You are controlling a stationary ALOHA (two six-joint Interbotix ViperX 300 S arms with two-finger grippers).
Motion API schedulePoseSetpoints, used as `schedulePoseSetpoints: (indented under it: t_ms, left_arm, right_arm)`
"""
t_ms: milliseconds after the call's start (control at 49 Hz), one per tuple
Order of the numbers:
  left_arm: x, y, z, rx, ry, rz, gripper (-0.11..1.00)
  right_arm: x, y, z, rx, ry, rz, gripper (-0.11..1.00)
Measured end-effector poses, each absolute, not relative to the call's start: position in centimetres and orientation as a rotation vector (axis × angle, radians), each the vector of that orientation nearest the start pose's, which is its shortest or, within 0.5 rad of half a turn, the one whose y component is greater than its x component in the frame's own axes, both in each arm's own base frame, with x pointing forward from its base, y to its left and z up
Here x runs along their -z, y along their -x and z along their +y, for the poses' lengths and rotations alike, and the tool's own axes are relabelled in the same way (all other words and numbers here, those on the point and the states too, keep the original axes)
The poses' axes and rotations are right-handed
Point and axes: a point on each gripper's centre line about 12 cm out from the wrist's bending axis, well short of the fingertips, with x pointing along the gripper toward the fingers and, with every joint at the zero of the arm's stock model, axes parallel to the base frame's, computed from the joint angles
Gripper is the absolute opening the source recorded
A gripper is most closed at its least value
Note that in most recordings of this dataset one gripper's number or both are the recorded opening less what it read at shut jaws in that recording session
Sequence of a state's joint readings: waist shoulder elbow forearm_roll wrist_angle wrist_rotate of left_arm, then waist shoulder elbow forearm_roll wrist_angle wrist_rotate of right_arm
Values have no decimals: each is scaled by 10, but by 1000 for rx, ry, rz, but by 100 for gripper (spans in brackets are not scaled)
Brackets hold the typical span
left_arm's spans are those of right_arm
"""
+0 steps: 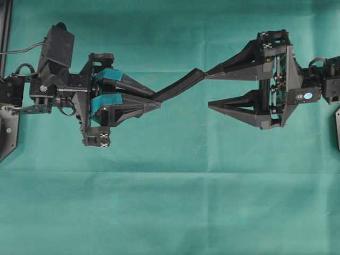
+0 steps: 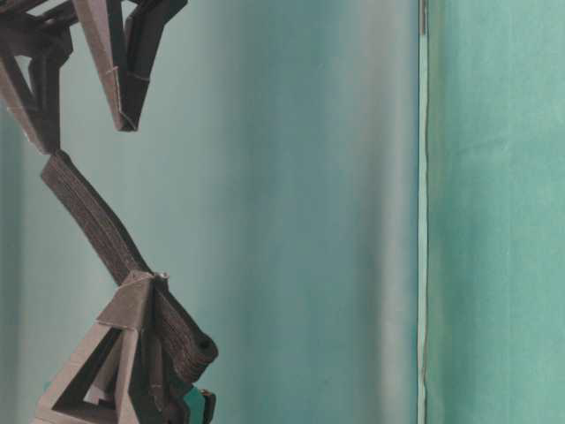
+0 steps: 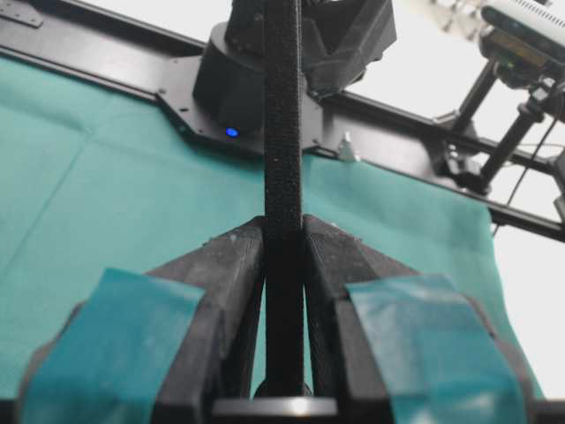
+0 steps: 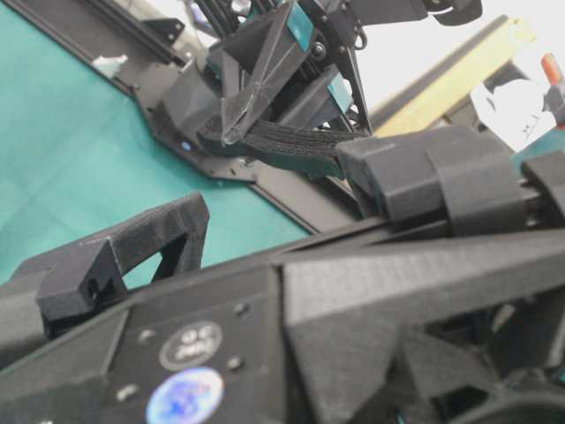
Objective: Peel off the Velcro with your right arm.
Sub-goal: 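Move the open right gripper toward the strap's free end, then close the right gripper on the strap's free end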
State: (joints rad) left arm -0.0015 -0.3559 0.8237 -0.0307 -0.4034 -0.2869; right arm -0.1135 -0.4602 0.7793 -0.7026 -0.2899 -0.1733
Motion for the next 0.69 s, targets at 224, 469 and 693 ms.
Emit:
schedulePoseSetpoints:
  t_ms: [224, 469, 693]
  left_arm:
    - [-286, -337, 1, -22, 315, 64, 13]
    - [-286, -337, 3, -26, 316, 63, 13]
    - [-286, -337, 3, -26, 316, 63, 13]
  right_arm:
    - [-314, -321, -17, -98, 839, 94, 87]
    - [-310, -321, -20, -89, 844, 135, 73]
    - [-309, -320, -22, -83, 841, 153, 55]
